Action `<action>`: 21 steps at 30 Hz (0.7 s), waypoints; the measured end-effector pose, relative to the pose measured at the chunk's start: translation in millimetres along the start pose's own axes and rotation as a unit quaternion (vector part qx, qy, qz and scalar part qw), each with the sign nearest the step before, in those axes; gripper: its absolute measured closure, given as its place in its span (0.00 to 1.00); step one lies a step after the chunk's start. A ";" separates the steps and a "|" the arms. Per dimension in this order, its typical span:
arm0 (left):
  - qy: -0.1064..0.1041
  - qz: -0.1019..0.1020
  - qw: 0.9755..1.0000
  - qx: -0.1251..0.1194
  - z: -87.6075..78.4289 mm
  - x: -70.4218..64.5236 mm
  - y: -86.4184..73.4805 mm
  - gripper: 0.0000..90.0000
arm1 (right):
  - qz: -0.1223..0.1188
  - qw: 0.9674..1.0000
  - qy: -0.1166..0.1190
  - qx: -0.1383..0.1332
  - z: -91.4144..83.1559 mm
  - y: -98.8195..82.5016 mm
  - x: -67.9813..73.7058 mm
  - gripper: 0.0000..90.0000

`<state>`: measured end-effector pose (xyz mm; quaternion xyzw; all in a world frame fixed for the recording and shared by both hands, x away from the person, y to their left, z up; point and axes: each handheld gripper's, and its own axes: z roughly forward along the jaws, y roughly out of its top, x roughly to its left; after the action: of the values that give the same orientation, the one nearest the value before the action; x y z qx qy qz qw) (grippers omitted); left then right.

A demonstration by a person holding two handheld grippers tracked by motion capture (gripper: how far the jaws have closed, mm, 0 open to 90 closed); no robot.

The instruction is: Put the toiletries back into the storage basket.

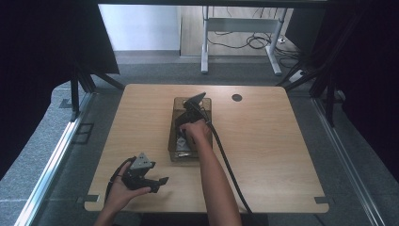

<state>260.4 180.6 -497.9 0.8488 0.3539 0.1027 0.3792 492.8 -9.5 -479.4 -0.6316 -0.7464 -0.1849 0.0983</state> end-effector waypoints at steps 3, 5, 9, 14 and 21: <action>-0.001 0.000 1.000 0.001 1.0 -0.9 0.1 0.24 | -0.007 1.000 0.004 -0.005 -8.8 -0.1 0.4 0.45; -0.002 -0.003 1.000 0.000 1.7 -1.7 0.1 0.24 | -0.015 1.000 0.004 -0.009 -15.1 -0.8 0.2 0.45; -0.002 0.001 1.000 0.001 1.2 -1.7 0.1 0.24 | -0.039 0.999 0.022 -0.016 -25.4 -4.3 0.0 0.44; -0.002 0.004 1.000 -0.001 0.2 -3.9 1.8 0.24 | -0.101 0.993 0.043 -0.033 -42.2 -16.8 -3.2 0.43; 0.006 0.001 1.000 0.001 -0.4 -0.7 0.8 0.24 | -0.164 0.981 0.069 -0.082 -69.7 -37.2 -12.6 0.41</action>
<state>260.2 179.9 -496.9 0.8489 0.3556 0.1072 0.3760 452.7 -53.9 -426.3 -0.4921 -0.8140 -0.3016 0.0658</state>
